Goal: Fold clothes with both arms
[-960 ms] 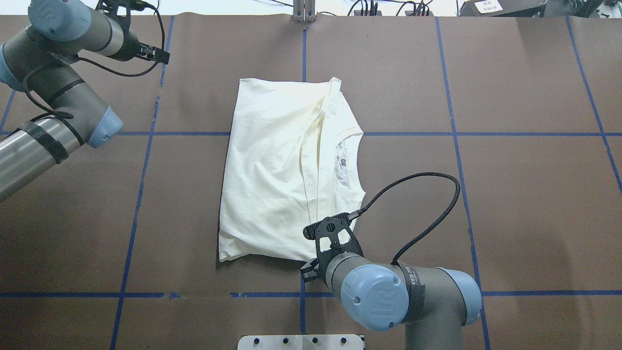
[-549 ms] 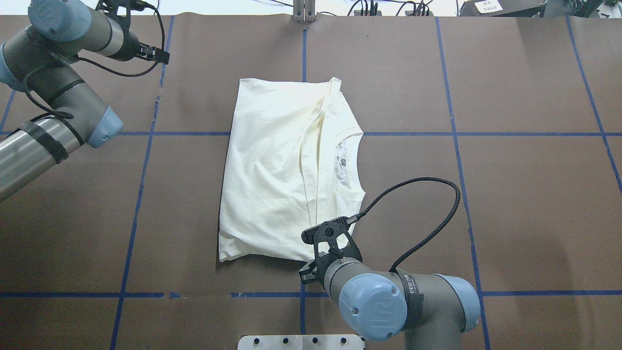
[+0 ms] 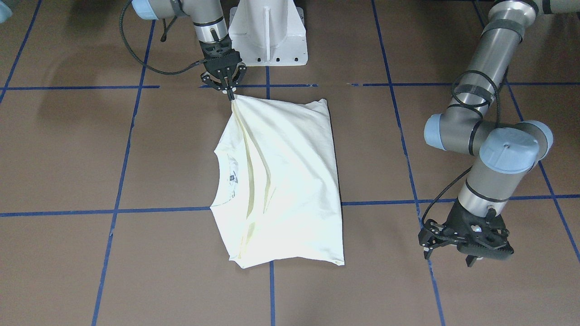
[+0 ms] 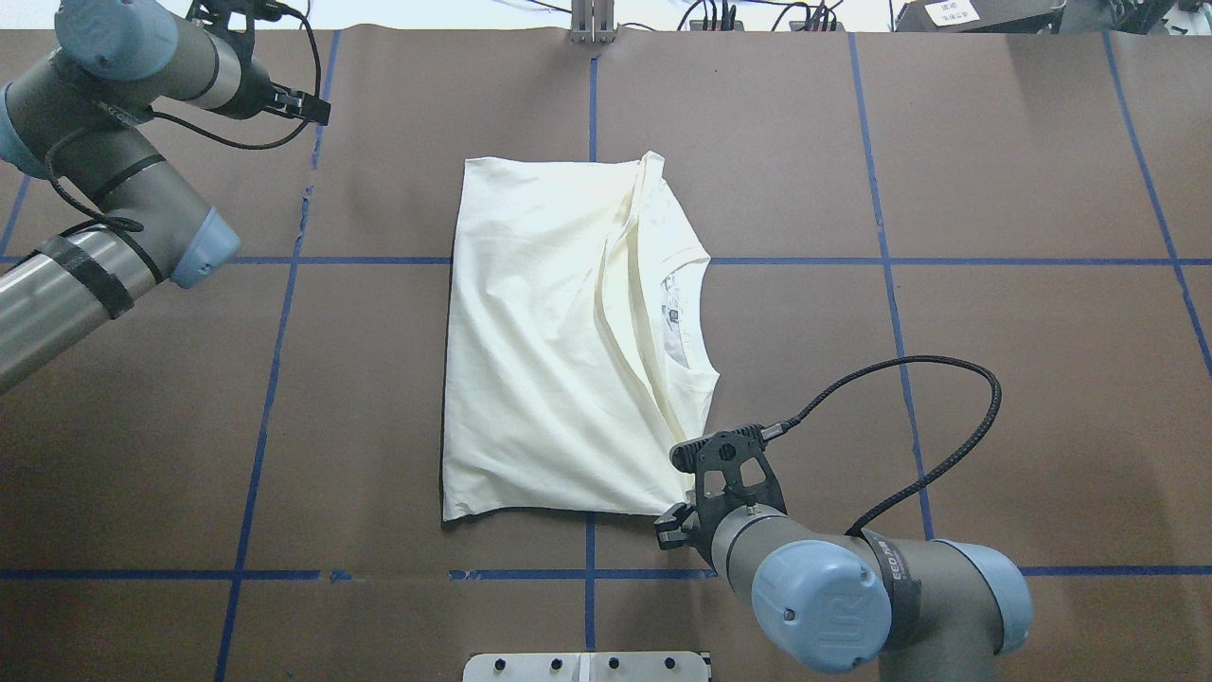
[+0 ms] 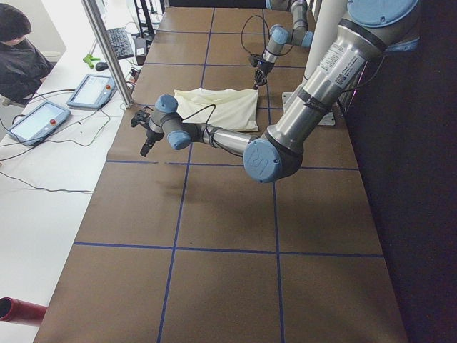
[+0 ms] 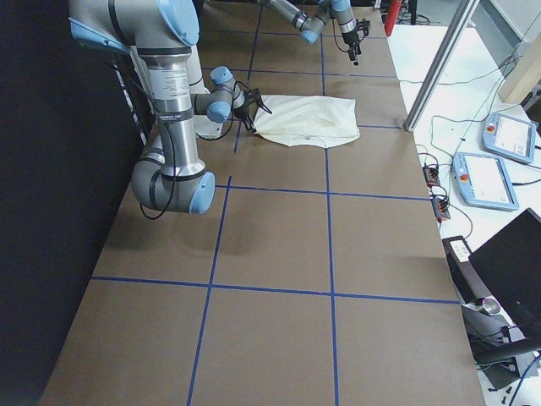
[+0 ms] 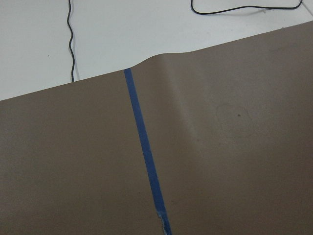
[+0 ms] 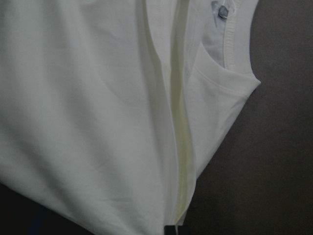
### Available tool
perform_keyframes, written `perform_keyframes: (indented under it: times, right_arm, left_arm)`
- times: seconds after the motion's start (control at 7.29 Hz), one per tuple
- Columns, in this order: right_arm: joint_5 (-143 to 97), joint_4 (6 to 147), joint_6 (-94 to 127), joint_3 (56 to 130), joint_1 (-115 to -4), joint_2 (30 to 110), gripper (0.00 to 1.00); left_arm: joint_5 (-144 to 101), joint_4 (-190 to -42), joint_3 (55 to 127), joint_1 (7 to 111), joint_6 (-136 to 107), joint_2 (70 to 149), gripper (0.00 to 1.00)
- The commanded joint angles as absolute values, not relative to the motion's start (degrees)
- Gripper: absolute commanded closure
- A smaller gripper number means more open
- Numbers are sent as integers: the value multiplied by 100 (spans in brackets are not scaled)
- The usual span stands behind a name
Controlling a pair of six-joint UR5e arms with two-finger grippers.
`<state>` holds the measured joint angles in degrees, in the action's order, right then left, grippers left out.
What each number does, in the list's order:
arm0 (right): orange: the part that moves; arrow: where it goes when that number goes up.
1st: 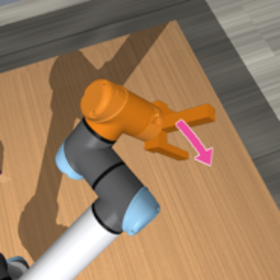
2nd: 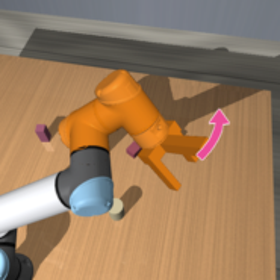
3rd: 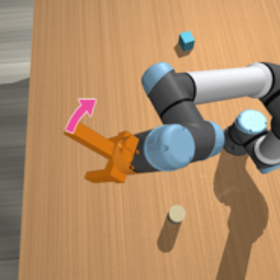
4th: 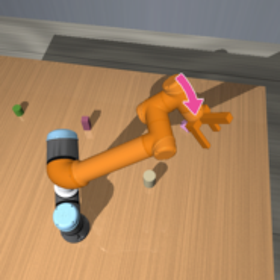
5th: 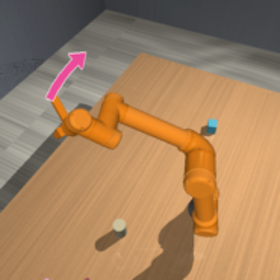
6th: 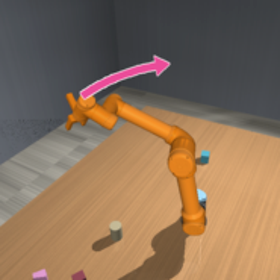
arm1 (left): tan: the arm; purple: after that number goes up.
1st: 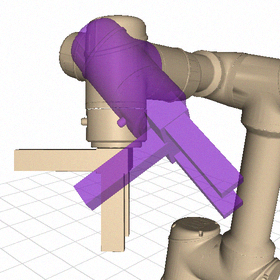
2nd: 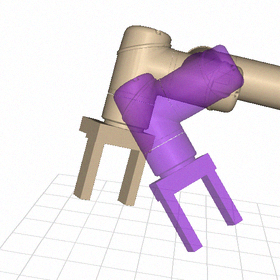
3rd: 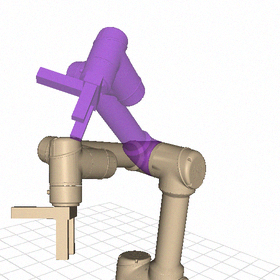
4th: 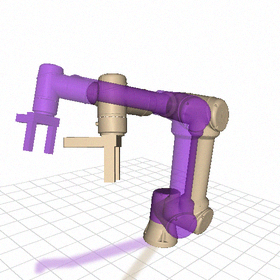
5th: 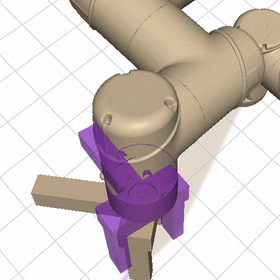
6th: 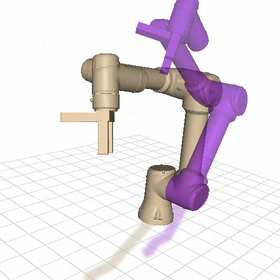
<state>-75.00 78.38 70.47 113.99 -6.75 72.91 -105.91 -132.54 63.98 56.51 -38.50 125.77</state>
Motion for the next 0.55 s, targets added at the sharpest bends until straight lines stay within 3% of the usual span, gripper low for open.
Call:
perform_keyframes:
  times: [0.0, 0.14, 0.41]
  right_arm:
    - [-7243, 7831, 7759, 11452, -388, 7497, 85]
    - [-7138, 7822, 7822, 11461, -335, 7480, 1]
    - [-7486, 7814, 7543, 11566, -726, 7287, 0]
  left_arm:
    - [-10591, -13254, 6398, 5651, -3850, 12568, 0]
    - [-10591, -13254, 6398, 5651, -3850, 12577, 0]
    - [-10591, -13254, 6398, 5651, -3850, 12577, 0]
